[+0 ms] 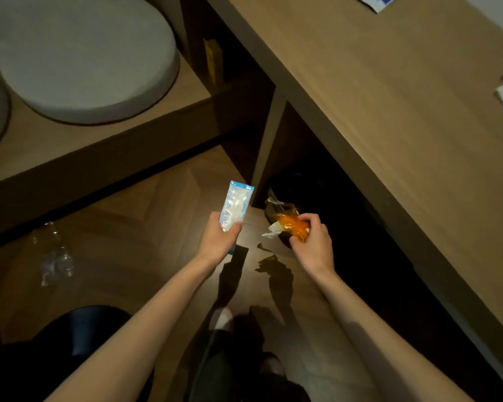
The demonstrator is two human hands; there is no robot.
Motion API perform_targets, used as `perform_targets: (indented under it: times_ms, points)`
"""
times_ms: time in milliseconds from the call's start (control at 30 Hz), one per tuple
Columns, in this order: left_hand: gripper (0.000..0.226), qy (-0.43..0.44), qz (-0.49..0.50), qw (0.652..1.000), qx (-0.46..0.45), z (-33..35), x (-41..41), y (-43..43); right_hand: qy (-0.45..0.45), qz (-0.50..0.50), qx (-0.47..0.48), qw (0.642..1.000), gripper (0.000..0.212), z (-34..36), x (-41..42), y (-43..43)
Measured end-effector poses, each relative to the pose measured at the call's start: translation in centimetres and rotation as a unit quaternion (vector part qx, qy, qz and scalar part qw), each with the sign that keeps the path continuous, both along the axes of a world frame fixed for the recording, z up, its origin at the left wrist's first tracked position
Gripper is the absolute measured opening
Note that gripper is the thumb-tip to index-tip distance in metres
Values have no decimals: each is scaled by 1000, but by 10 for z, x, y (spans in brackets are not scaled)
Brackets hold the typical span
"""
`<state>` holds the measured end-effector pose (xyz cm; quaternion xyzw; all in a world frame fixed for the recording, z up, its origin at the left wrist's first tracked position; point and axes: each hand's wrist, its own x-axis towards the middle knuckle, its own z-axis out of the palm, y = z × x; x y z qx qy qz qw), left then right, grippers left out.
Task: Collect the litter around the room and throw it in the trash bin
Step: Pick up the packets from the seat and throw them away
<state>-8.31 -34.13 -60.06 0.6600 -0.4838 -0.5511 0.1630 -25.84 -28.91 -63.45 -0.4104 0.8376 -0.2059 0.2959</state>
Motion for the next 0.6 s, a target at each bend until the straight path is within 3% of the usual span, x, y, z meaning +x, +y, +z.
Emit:
perform_targets:
  times_ms: [200,400,500,600]
  points:
    - [48,73,34,996,36,-91,-56,-6,-4,-72,-5,997,49,-84,-36,-1]
    - [46,117,-11,993,-17,-176,-104,-35,21,-84,-10,996,46,-164,-96,-52]
    - [48,100,-45,992,-55,-220,-128,-57,51,-107,-25,993,50,-203,-123,-75]
    - [57,109,-72,988,-80,-257,-160,-82,57,-93,-34,993,66,-240,-147,-87]
